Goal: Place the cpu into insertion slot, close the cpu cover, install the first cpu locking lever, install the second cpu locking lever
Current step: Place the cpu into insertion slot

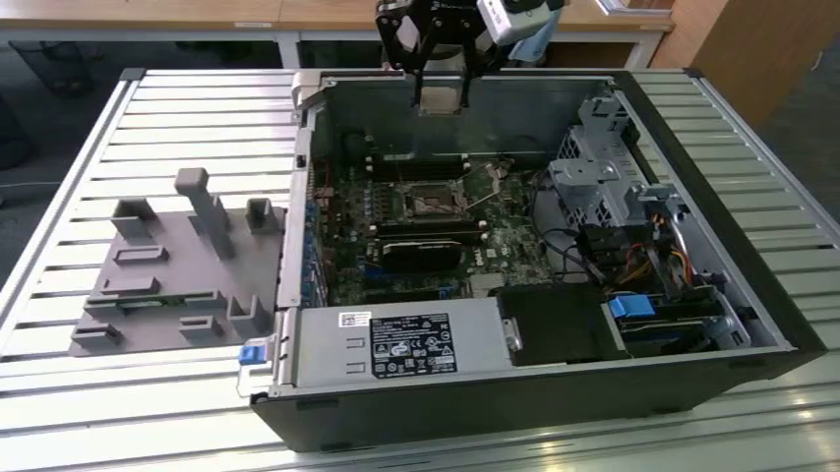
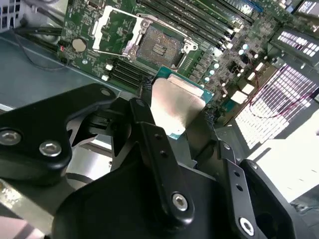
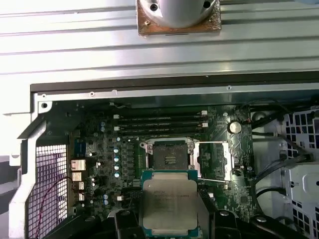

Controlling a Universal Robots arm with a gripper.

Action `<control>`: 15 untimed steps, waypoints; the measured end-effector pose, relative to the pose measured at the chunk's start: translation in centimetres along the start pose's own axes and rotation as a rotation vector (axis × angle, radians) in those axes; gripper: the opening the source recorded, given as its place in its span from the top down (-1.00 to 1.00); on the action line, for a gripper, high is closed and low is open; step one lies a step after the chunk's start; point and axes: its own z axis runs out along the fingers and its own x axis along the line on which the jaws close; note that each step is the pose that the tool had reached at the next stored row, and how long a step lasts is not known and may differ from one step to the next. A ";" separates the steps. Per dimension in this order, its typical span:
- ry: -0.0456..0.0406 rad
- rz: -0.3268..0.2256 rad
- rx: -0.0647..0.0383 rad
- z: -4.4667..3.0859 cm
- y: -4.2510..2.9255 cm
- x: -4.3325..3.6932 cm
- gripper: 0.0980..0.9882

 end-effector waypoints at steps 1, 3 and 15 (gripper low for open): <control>-0.0014 0.015 0.000 0.01 0.00 0.00 0.04; -0.0056 0.063 -0.001 0.04 0.00 0.00 0.04; -0.0199 0.222 -0.004 0.15 -0.02 0.00 0.04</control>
